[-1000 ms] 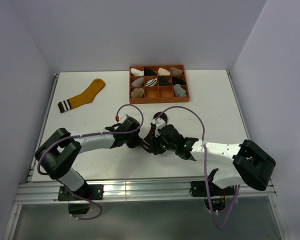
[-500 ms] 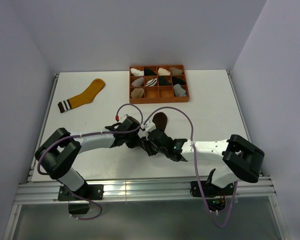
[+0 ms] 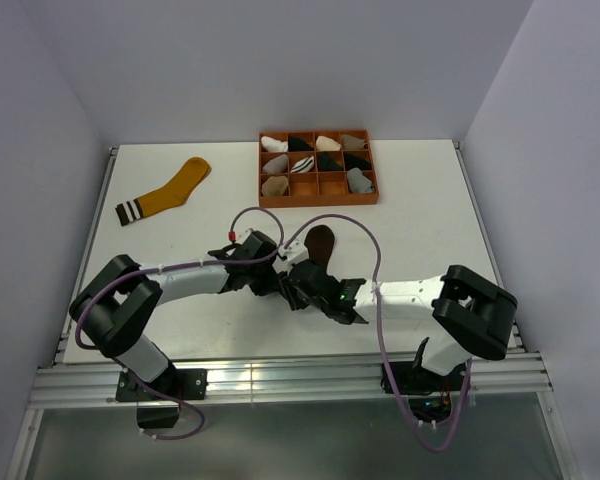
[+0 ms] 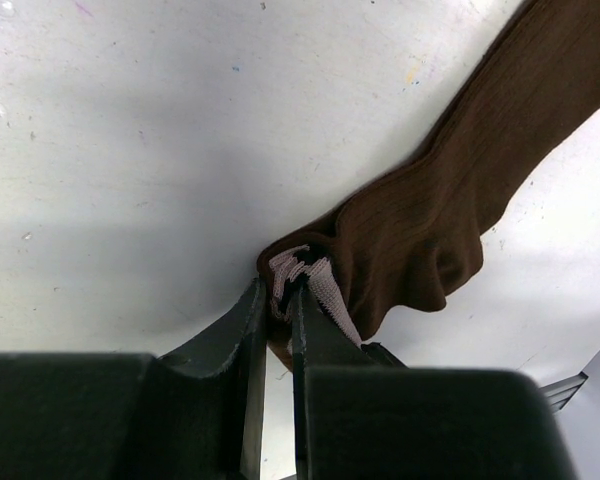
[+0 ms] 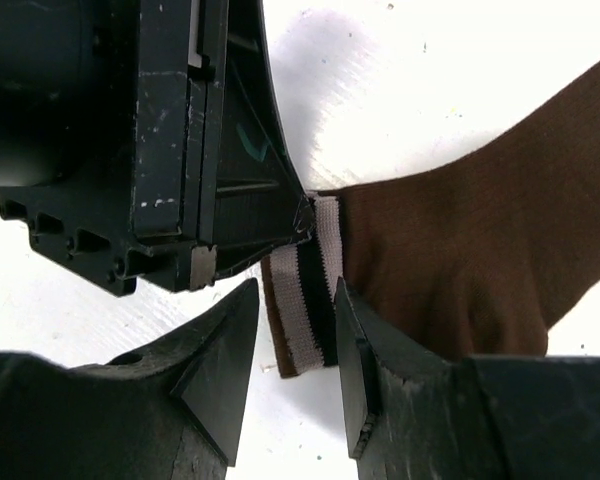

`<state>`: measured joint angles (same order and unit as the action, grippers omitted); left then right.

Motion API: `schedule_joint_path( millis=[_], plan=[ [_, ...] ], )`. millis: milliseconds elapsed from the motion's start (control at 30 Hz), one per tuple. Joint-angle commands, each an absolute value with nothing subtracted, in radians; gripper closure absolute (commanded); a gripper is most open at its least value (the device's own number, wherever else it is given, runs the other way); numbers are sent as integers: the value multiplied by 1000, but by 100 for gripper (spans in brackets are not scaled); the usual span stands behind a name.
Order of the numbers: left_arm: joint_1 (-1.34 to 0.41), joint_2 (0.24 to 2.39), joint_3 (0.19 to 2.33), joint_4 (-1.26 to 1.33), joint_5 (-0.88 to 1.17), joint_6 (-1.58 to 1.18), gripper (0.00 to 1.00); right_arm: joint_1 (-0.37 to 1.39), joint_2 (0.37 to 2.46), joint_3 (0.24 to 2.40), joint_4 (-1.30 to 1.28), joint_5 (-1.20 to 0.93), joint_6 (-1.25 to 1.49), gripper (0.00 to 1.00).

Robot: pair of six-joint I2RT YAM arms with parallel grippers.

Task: Roll the socks
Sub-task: Roll the sock at the center of the board.

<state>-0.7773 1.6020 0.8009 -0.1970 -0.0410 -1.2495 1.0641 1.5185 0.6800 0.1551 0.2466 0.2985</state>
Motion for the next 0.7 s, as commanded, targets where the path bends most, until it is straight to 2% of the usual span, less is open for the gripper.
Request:
schedule_joint_path(
  millis=[0,667],
  plan=[
    [-805,1632,825,-207,-58,-1233,100,1094,1510,655,107,230,271,56],
    [-782,1640,810,-213,-32,-1258,100,1088,1468,615,193,267,242,56]
  ],
)
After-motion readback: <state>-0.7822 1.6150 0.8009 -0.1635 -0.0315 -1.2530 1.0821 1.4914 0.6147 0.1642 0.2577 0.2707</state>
